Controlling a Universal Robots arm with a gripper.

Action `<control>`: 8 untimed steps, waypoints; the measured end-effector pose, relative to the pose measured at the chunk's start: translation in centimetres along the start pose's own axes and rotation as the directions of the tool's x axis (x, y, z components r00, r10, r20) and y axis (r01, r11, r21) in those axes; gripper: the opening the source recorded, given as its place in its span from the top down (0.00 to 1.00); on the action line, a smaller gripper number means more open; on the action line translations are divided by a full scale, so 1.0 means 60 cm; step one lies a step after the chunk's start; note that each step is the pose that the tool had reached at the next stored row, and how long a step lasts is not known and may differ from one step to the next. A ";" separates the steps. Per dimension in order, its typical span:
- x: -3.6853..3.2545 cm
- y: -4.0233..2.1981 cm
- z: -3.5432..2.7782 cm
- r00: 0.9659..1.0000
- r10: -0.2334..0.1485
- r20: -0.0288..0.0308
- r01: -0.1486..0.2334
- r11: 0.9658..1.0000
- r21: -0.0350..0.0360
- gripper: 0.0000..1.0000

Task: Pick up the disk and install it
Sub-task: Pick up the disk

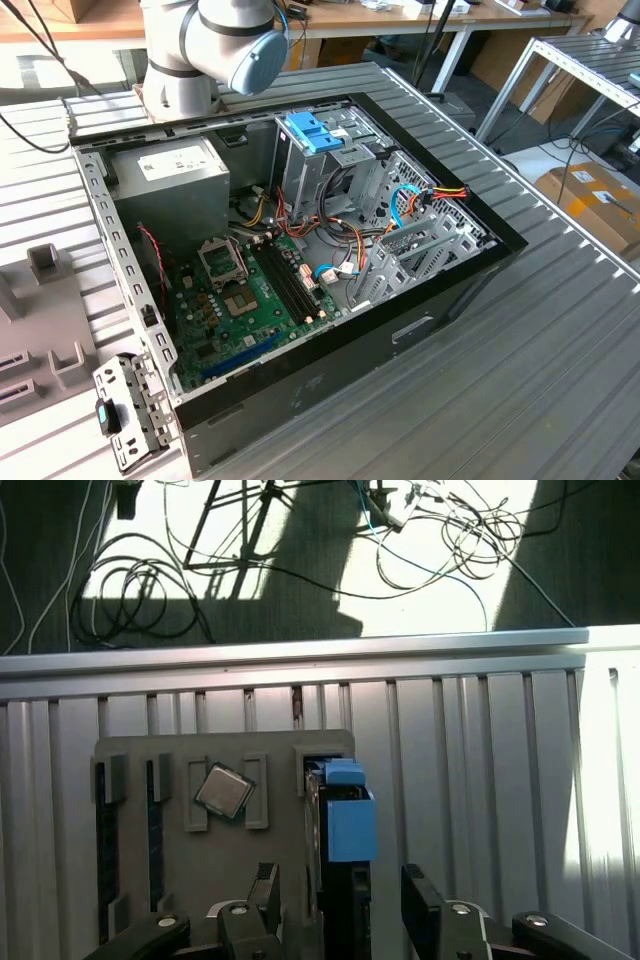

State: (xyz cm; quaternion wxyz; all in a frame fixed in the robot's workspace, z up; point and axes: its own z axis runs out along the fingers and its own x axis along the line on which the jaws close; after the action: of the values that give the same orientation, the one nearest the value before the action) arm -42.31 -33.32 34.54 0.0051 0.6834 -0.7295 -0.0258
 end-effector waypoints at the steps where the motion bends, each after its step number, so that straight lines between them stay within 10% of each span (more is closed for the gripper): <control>1: 0.000 0.001 0.002 1.000 0.000 0.000 0.000 1.000 0.000 0.40; 8: -0.001 0.002 0.013 1.000 -0.006 0.000 0.006 1.000 0.000 0.40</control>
State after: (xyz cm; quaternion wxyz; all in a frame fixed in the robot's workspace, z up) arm -42.45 -33.22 33.80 0.0052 0.6855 -0.7276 -0.0258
